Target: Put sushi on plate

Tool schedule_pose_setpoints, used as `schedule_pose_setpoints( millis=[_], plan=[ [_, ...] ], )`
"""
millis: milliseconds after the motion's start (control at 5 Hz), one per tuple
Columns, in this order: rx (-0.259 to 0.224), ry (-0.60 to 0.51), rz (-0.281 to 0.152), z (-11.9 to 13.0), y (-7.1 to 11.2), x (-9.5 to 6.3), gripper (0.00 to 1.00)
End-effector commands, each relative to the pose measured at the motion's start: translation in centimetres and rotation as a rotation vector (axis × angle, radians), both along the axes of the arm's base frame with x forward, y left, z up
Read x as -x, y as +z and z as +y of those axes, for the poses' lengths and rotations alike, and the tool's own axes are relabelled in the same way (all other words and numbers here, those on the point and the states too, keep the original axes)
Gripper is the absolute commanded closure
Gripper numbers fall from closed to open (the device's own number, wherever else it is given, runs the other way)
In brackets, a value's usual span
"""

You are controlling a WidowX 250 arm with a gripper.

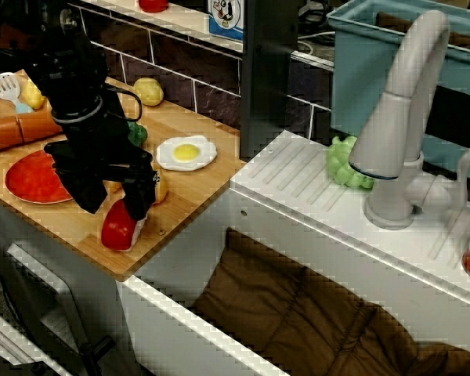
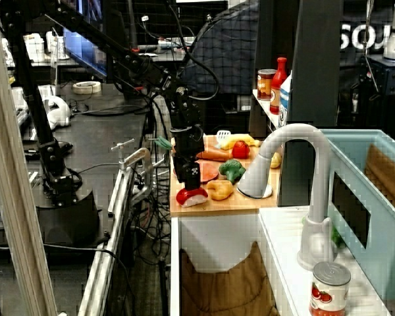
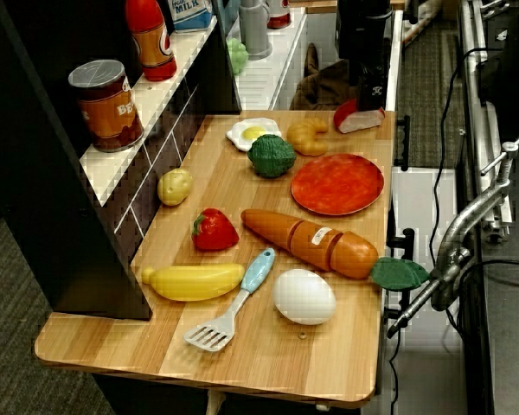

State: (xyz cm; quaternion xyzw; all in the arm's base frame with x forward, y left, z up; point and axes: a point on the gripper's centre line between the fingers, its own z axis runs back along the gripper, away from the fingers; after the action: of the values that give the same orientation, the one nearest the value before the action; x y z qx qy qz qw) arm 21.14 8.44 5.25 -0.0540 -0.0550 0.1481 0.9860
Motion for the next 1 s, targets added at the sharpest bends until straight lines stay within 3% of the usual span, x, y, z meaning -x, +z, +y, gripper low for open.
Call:
schedule_pose_setpoints(
  millis=[0, 200, 400, 600, 800],
  plan=[
    [0.006, 0.035, -0.013, 0.3, -2.4, 0.9, 0.00],
    [0.009, 0.049, -0.004, 0.6, -2.9, 1.1, 0.00],
    [0.024, 0.059, -0.001, 0.8, -3.3, 1.1, 0.10],
    [0.024, 0.064, 0.009, 0.9, -3.6, 1.3, 1.00],
    [0.031, 0.068, 0.014, 1.1, -2.9, 1.1, 1.00]
  ],
)
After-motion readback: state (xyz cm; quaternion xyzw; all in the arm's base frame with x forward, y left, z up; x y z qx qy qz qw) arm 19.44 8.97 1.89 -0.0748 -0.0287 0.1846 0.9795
